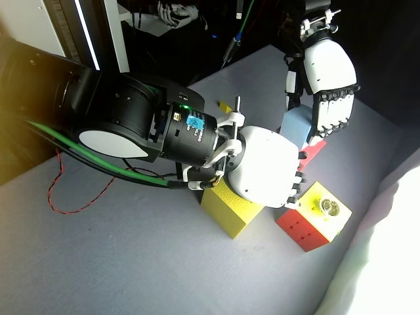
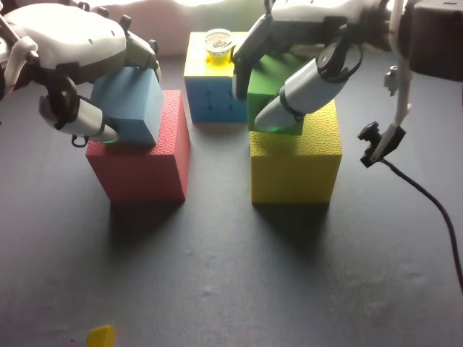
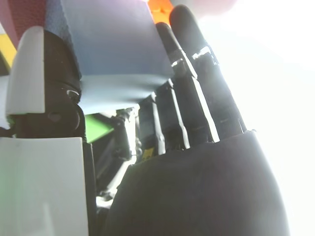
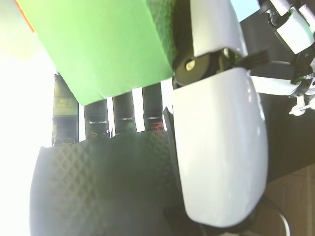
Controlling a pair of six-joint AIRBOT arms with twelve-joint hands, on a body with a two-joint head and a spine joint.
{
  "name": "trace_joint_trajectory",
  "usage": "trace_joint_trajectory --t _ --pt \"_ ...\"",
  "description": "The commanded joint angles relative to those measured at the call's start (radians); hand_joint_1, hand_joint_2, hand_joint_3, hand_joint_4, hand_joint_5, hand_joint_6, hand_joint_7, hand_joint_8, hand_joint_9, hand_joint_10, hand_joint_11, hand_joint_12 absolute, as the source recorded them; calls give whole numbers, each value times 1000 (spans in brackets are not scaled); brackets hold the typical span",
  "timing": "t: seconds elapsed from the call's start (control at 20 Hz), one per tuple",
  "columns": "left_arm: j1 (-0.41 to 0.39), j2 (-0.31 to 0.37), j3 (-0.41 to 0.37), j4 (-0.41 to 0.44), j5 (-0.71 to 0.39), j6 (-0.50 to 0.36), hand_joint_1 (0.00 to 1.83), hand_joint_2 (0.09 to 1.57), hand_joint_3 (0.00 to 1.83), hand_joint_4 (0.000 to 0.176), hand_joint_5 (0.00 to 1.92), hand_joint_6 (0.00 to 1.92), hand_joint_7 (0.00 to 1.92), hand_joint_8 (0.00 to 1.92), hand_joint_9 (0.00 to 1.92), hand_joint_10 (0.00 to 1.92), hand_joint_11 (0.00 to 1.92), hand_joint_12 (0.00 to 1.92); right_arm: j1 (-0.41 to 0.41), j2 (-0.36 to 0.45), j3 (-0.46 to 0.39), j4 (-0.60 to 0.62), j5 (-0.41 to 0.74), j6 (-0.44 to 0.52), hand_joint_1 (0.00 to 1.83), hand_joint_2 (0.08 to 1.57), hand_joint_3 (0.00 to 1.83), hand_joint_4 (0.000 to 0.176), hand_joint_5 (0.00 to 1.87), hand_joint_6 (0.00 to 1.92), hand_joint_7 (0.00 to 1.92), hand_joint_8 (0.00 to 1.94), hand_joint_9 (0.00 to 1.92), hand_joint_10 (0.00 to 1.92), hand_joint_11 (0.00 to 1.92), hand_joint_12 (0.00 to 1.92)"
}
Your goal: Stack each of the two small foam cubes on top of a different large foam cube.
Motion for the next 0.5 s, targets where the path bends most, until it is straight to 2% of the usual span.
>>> trace_joint_trajectory --t 0.0,0.15,0.45 --pt "-4 4 4 17 -23 1 1229 1174 0 0 1010 794 756 1465 794 651 568 1001 0 10 13 7 90 9 1358 1175 1 0 831 980 887 1253 781 1474 449 1653" --pt "-5 3 3 17 -23 -1 1239 1162 0 0 1052 708 766 1458 803 684 588 1010 -12 5 27 5 87 9 1362 1164 0 0 859 944 904 1225 803 1442 487 1615" --pt "-9 -1 4 17 -23 -2 1232 1178 1 0 1020 753 735 1506 775 713 575 1025 -30 4 34 2 87 3 1360 1168 0 0 859 943 906 1239 776 1464 420 1671"
